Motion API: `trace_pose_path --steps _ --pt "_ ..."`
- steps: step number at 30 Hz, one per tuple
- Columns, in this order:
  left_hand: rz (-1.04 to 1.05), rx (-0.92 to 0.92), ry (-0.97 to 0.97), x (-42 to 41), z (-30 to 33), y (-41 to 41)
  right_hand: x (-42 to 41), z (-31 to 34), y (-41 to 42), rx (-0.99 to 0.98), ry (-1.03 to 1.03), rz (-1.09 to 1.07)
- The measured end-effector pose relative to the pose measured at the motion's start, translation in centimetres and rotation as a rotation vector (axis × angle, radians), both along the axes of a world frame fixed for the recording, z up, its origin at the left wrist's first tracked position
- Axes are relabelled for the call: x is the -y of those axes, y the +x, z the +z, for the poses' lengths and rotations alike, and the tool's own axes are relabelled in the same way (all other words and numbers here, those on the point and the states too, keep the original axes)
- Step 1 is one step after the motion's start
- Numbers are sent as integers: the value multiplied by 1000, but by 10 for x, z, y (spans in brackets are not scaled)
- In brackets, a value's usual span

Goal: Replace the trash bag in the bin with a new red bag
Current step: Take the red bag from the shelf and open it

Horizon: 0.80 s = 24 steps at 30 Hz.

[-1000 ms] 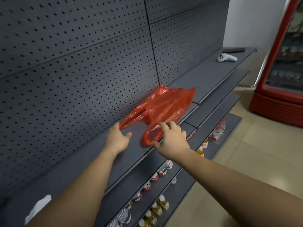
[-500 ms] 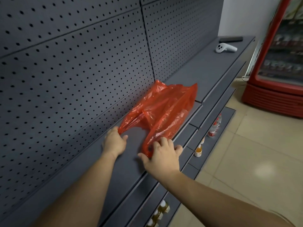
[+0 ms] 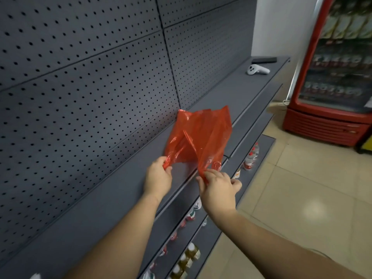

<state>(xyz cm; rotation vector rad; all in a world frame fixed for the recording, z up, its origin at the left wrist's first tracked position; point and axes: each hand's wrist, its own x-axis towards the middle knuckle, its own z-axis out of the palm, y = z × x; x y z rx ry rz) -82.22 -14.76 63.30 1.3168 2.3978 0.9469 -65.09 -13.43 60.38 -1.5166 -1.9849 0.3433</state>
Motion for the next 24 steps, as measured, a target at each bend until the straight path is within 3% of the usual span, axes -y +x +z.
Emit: trace_pose_path --steps 12,18,24 --pt "-276 86 67 34 24 257 50 17 240 -214 3 -78" --pt "-426 150 13 52 15 372 84 24 355 -248 -76 -200" --pt "-529 237 -144 59 -11 439 102 10 433 -290 -231 -308"
